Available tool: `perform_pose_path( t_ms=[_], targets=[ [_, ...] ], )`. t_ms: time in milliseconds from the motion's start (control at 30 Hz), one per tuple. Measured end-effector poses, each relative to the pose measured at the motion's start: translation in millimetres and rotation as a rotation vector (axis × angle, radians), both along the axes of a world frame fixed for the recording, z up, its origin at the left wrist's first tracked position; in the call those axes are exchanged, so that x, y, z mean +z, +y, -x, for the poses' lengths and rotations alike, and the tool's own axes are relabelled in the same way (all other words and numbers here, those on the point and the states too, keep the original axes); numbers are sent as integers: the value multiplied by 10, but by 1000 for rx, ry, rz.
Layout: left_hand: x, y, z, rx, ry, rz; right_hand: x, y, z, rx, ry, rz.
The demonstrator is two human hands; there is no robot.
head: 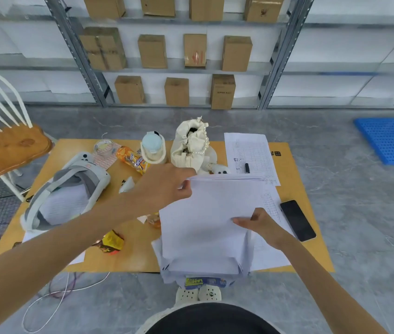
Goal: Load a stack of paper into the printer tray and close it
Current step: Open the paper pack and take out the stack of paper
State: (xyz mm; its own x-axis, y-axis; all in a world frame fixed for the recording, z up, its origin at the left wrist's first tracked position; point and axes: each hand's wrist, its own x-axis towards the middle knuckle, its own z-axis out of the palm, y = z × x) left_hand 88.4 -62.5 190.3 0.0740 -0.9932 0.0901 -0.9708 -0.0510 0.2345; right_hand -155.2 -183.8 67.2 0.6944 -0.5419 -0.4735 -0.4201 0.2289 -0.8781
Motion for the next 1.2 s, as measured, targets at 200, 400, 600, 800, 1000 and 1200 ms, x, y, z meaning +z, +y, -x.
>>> perform_pose_path(
  t_ms=[200, 400, 600, 800, 1000, 1200],
  targets=[
    [444, -248, -248, 40, -16, 21, 236, -61, -204, -33, -35, 156],
    [766, -461, -395, 85, -25, 42, 600, -218, -362, -92, -124, 274],
    [850, -697, -553, 147, 38, 135, 842, -350, -444, -163, -163, 308],
    [709, -713, -733, 241, 1042, 392, 949, -440, -382, -130, -208, 235],
    [-58, -296, -406, 270, 1719, -138, 1046, -465, -378, -215, -267, 130],
    [-237, -248, -157, 385, 1758, -77, 1104, -489, -505, -302, -194, 145]
  ],
)
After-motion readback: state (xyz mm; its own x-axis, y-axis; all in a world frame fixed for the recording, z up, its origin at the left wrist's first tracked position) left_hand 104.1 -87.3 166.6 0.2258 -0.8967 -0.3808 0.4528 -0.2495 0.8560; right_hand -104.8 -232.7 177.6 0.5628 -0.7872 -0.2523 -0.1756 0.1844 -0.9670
